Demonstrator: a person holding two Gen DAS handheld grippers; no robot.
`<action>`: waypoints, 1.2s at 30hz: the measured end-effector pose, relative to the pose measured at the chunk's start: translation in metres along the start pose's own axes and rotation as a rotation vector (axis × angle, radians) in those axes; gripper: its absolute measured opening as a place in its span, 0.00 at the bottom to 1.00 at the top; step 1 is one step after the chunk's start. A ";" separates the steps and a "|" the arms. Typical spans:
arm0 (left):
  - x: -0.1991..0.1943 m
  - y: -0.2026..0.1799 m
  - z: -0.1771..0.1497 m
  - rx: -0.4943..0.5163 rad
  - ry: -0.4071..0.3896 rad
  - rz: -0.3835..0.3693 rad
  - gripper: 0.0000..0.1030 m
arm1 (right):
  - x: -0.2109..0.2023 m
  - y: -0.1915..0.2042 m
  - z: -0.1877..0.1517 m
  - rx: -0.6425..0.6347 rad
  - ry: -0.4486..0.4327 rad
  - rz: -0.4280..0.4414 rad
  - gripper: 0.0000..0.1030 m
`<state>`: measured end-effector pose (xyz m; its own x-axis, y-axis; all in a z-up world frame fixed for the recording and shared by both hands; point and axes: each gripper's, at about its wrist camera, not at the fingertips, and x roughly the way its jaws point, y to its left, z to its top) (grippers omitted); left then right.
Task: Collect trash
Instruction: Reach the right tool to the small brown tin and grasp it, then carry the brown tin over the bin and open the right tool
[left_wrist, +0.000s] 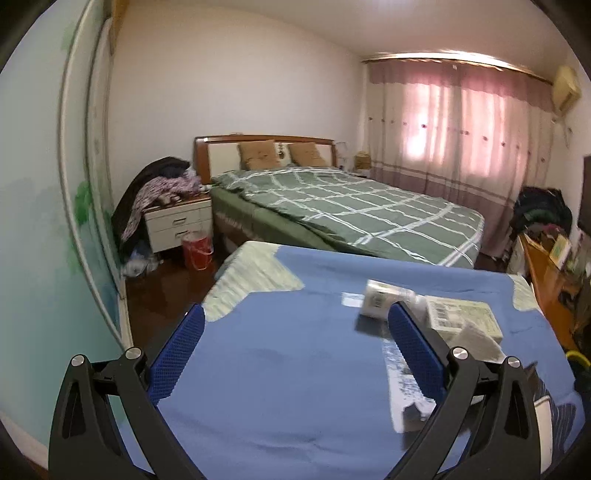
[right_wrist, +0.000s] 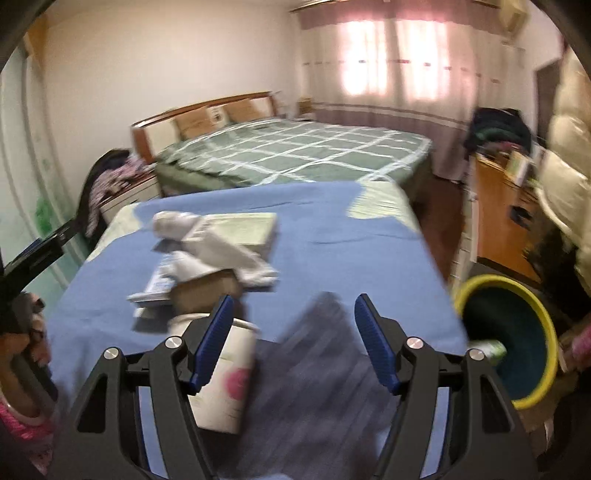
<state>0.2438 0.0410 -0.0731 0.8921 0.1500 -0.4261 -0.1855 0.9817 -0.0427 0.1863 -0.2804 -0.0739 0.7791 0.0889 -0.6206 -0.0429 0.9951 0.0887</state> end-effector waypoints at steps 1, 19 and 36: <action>-0.001 0.005 0.000 -0.013 -0.008 0.010 0.95 | 0.005 0.008 0.002 -0.014 0.011 0.018 0.63; -0.001 0.006 -0.004 -0.033 0.012 0.044 0.95 | 0.063 0.040 0.015 -0.136 0.210 0.157 0.63; -0.004 -0.006 -0.007 -0.007 0.023 0.026 0.95 | 0.037 0.016 0.026 -0.008 0.109 0.182 0.57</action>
<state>0.2388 0.0333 -0.0775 0.8771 0.1726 -0.4481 -0.2115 0.9767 -0.0378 0.2312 -0.2620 -0.0750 0.6858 0.2708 -0.6756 -0.1823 0.9625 0.2007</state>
